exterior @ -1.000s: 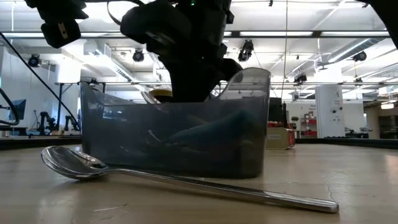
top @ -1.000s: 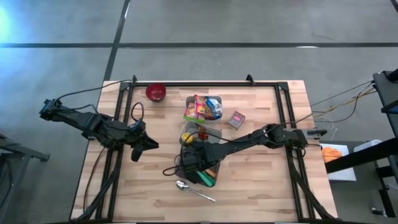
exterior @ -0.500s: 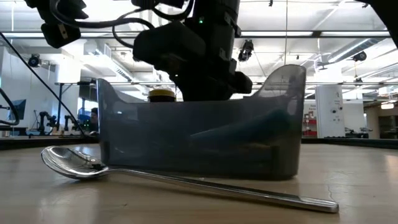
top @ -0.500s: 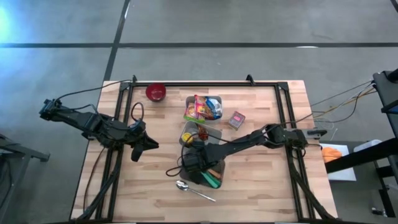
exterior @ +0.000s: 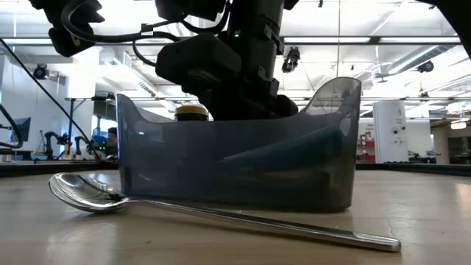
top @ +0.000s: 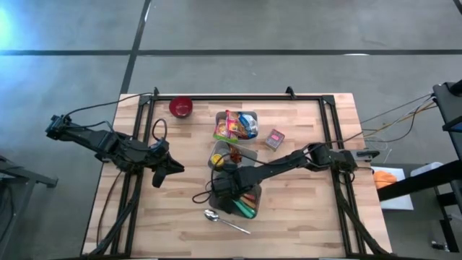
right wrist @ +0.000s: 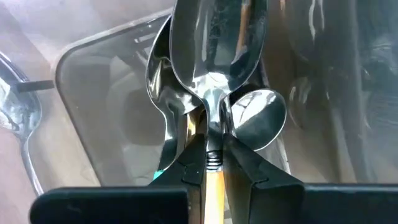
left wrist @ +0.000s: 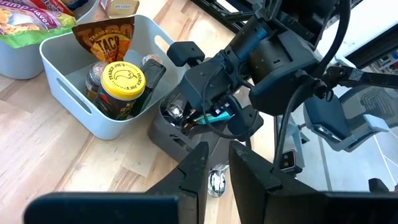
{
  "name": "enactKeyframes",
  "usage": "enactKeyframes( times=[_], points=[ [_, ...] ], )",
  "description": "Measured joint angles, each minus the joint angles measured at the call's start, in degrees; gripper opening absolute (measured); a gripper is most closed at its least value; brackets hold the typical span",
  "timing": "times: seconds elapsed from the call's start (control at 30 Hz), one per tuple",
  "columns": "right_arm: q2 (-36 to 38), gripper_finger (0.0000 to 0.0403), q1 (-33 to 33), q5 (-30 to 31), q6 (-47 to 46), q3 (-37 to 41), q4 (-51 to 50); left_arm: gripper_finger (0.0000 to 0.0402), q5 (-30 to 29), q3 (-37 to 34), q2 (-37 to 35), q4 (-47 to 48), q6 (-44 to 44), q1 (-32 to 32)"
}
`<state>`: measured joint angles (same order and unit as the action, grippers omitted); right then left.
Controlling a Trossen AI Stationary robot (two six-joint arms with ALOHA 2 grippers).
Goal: Pick & Place Food Item
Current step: Put the light orange spoon into the black bin, then put the silver spoon into the black bin
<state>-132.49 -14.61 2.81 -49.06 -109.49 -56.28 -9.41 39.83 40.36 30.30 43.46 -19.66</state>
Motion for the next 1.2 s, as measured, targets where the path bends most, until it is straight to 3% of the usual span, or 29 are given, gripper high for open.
enactKeyframes(
  times=[0.3, 0.63, 1.2],
  points=[
    [-0.09, 0.0026, 0.03, 0.18, 1.69, -1.27, -0.06, 0.0067, -0.02, 0.0, -0.02, 0.0, 0.0, 0.02],
    [-0.13, 0.0083, 0.04, 0.21, 1.72, -0.85, -0.45, 0.0067, -0.02, 0.0, -0.02, 0.0, 0.0, 0.02],
    [-0.05, 0.0089, 0.0, -0.26, 6.19, -5.08, -0.5, 0.0067, -0.02, 0.0, -0.02, 0.0, 0.0, 0.0]
  ],
)
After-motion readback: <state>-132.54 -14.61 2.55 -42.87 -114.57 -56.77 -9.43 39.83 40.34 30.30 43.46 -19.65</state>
